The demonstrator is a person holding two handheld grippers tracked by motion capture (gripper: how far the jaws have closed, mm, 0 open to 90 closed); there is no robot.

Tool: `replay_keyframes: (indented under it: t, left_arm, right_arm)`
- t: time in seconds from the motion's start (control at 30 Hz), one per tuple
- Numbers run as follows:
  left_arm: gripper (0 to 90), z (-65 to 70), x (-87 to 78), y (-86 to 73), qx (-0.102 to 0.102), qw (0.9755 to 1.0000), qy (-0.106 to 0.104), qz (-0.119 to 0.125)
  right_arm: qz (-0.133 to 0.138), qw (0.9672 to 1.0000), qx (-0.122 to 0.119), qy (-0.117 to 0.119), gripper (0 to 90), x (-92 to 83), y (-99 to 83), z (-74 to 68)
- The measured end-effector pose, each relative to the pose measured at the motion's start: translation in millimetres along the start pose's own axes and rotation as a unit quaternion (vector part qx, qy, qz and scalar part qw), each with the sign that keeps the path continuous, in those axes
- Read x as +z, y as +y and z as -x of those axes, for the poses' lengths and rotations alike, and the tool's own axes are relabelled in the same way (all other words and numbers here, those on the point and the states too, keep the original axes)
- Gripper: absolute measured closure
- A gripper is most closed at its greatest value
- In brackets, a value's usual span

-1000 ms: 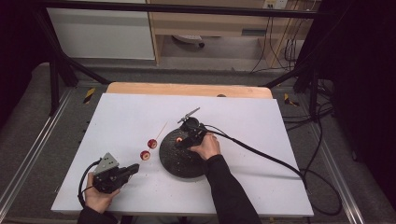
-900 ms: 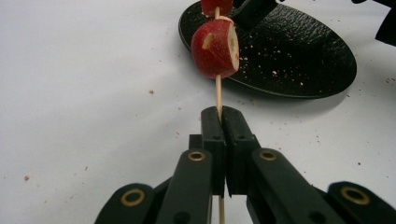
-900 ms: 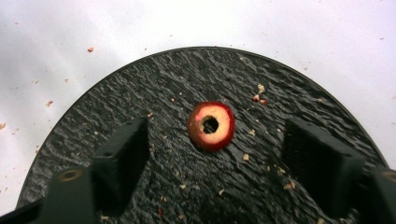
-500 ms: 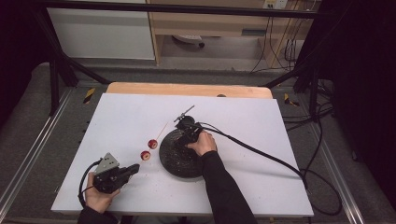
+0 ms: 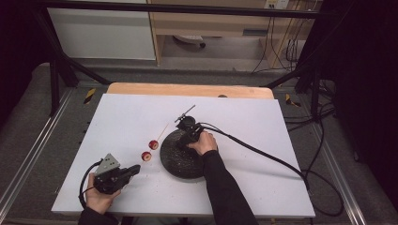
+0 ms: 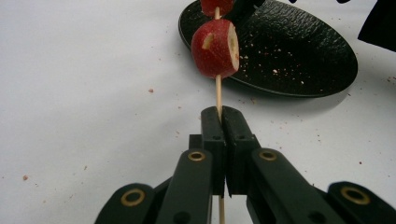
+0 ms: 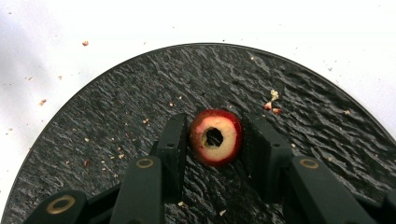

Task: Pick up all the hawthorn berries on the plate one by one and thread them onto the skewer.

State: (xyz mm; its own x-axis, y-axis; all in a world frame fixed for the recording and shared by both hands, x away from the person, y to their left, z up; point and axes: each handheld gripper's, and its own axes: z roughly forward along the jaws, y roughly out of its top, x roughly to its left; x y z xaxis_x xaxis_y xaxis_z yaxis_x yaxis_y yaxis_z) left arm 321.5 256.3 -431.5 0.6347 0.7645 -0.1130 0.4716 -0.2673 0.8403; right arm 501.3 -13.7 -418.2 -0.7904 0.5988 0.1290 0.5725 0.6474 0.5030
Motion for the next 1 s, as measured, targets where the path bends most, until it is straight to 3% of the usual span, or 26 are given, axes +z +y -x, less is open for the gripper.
replay_keyframes:
  t: [0.3,0.77,1.0]
  left_arm:
    - [88.1,0.2,-0.2,-0.1,0.000,1.0000,0.000,0.001]
    - [88.2,2.8,0.1,-0.1,0.000,1.0000,0.002,0.002]
    - [88.1,3.7,-0.2,0.1,-0.001,1.0000,0.003,0.006]
  right_arm:
    - [0.014,0.9998,0.011,0.013,62.9,-5.1,1.1,-0.6]
    - [0.046,0.9985,0.027,0.014,63.2,-41.2,-0.9,-7.7]
    - [0.078,0.9952,0.049,0.032,63.3,-54.4,-9.3,-10.0]
